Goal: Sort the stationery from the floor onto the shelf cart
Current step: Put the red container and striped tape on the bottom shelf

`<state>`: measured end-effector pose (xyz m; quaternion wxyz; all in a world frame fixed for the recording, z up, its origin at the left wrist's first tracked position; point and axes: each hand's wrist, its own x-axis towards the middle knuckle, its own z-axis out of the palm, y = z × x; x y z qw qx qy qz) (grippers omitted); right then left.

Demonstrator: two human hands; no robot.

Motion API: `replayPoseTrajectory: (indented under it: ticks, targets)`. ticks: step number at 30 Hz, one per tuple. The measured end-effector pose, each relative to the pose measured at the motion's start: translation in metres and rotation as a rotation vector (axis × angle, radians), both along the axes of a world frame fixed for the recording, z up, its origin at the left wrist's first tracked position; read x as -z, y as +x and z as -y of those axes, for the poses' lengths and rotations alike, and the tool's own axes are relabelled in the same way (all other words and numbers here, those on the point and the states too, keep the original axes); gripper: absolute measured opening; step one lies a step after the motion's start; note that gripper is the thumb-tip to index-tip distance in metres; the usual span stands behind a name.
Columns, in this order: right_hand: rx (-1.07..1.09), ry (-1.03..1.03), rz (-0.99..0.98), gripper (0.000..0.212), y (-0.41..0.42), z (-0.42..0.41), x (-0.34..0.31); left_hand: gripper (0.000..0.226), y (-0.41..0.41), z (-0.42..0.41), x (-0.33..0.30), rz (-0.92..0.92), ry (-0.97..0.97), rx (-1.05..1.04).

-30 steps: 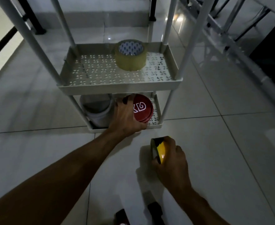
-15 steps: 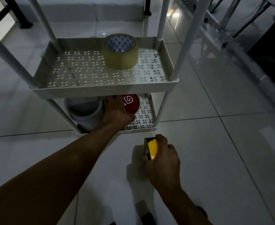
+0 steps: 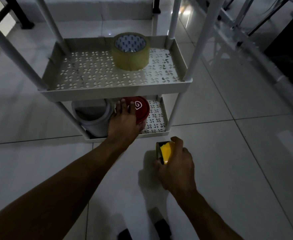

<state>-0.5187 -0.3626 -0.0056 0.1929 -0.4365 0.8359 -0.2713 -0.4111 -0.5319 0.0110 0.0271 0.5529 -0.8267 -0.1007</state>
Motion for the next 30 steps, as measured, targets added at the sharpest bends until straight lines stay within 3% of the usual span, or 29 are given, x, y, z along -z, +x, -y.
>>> replayPoseTrajectory:
  ticks: [4,6,8,12,16,24,30]
  targets:
    - [-0.032,0.092,0.008,0.081,0.002,-0.004,-0.008,0.068,0.026,-0.033,-0.007,-0.145,-0.09,0.108]
    - [-0.065,0.067,-0.091,0.081,0.008,-0.017,-0.012,0.058,0.043,-0.051,-0.007,-0.249,-0.049,0.133]
    - [-0.085,0.032,-0.208,0.086,0.014,-0.034,-0.011,0.054,0.059,-0.065,-0.005,-0.239,-0.008,0.144]
    - [-0.027,-0.009,-0.213,0.095,0.018,-0.05,-0.007,0.057,0.085,-0.077,0.0,-0.207,-0.034,0.128]
    - [-0.102,-0.066,-0.173,0.089,0.014,-0.037,-0.007,0.059,0.099,-0.078,0.0,-0.209,-0.024,0.118]
    - [-0.305,0.172,-0.345,0.096,0.009,-0.017,-0.022,0.065,0.117,-0.085,-0.001,-0.153,0.021,0.116]
    - [-0.28,0.13,-0.32,0.075,0.009,0.014,-0.035,0.066,0.125,-0.079,-0.003,-0.144,0.034,0.107]
